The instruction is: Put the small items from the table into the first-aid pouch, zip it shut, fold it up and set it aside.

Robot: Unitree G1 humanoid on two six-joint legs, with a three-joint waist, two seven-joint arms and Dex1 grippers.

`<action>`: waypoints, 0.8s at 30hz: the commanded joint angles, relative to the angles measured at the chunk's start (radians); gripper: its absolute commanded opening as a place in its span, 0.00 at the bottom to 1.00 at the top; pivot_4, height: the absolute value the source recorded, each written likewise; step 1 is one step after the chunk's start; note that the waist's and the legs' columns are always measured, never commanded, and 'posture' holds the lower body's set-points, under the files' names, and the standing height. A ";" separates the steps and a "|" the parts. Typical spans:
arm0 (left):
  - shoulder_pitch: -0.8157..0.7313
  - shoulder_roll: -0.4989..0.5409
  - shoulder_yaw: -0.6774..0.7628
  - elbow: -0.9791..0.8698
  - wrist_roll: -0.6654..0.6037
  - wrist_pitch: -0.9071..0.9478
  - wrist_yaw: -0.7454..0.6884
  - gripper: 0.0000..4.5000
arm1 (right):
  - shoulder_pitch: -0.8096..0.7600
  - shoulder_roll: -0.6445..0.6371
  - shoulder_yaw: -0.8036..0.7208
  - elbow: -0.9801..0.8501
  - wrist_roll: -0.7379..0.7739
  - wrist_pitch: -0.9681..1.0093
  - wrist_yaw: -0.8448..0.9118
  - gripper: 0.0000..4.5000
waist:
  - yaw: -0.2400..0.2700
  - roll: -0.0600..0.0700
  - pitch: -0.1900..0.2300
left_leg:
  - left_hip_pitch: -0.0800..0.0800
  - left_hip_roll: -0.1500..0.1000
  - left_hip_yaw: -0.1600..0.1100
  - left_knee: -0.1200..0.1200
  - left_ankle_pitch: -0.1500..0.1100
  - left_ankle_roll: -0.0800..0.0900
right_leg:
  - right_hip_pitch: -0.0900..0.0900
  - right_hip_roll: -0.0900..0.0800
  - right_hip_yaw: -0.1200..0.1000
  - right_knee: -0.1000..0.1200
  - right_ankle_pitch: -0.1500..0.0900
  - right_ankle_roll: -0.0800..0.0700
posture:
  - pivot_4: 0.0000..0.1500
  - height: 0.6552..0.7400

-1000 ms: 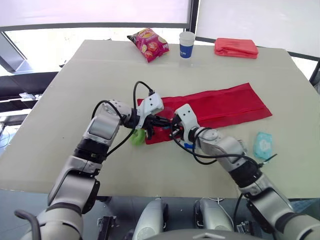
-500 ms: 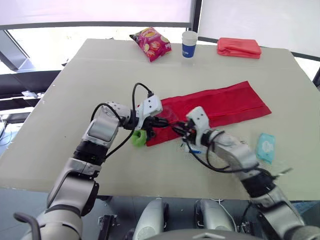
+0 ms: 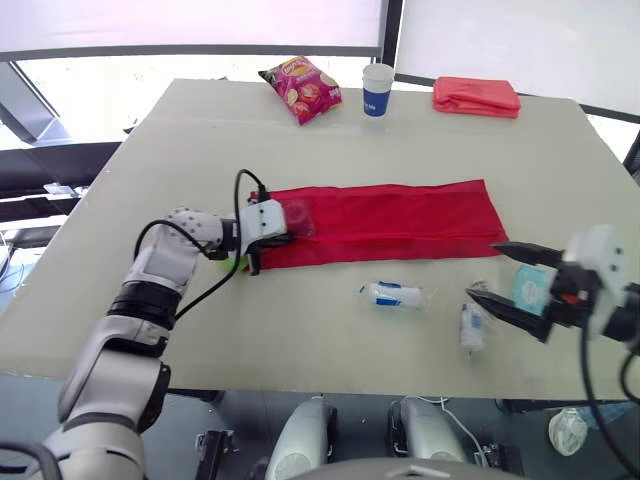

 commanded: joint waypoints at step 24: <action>-0.219 -0.404 -0.164 -0.014 0.034 0.254 0.157 0.78 | 0.253 -0.096 -0.561 -0.038 0.390 0.078 0.132 1.00 | 0.027 -0.002 0.001 | 0.000 -0.002 -0.002 0.003 -0.001 0.002 | 0.005 0.001 -0.001 -0.003 0.000 0.000 | 1.00 1.00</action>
